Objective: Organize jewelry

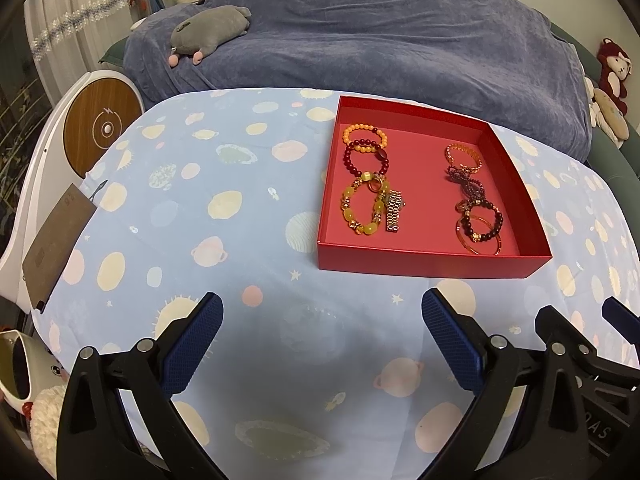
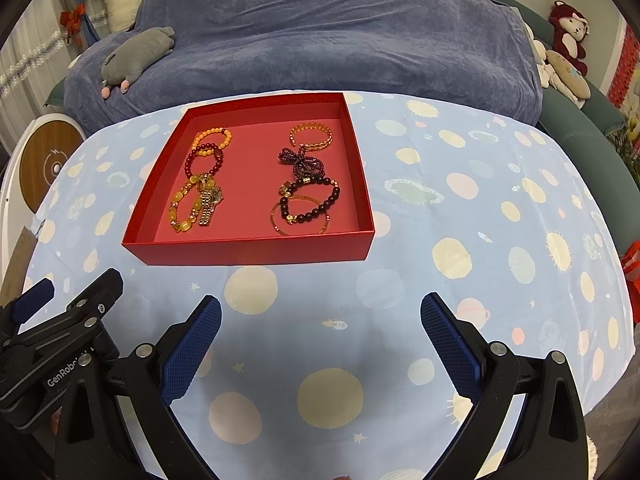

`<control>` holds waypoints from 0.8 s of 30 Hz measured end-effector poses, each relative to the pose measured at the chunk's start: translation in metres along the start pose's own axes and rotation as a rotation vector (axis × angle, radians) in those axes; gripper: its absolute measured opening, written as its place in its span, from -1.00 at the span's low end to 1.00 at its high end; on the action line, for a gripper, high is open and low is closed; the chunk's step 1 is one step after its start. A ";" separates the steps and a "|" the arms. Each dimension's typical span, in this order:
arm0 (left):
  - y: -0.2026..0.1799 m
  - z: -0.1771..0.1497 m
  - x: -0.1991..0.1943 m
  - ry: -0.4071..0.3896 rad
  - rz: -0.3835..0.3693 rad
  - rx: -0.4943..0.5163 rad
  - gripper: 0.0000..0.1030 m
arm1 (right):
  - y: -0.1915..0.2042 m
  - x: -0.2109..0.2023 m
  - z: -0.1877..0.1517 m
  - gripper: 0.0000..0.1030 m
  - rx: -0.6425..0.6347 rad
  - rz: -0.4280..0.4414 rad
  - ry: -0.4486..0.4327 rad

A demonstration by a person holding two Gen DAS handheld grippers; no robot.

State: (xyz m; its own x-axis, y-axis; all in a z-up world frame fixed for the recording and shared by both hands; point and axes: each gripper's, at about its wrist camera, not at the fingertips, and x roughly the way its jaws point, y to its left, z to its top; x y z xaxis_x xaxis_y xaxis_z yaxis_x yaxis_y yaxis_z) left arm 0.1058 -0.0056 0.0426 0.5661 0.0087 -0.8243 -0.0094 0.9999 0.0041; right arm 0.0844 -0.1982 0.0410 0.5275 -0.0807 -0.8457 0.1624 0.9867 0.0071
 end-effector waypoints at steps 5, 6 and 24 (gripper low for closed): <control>0.000 0.003 -0.001 -0.008 0.004 0.014 0.85 | 0.000 -0.001 0.002 0.87 -0.002 -0.003 0.002; 0.000 0.004 -0.001 -0.007 0.002 0.018 0.85 | 0.000 -0.001 0.002 0.87 -0.002 -0.002 0.002; -0.001 0.005 0.001 -0.001 -0.002 0.017 0.85 | -0.001 -0.001 0.003 0.87 -0.001 -0.007 -0.004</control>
State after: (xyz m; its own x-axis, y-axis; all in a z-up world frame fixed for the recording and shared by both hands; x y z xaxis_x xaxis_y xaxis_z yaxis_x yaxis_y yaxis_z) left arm 0.1103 -0.0068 0.0448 0.5665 0.0065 -0.8240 0.0057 0.9999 0.0118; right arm 0.0866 -0.1995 0.0435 0.5293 -0.0881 -0.8438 0.1651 0.9863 0.0006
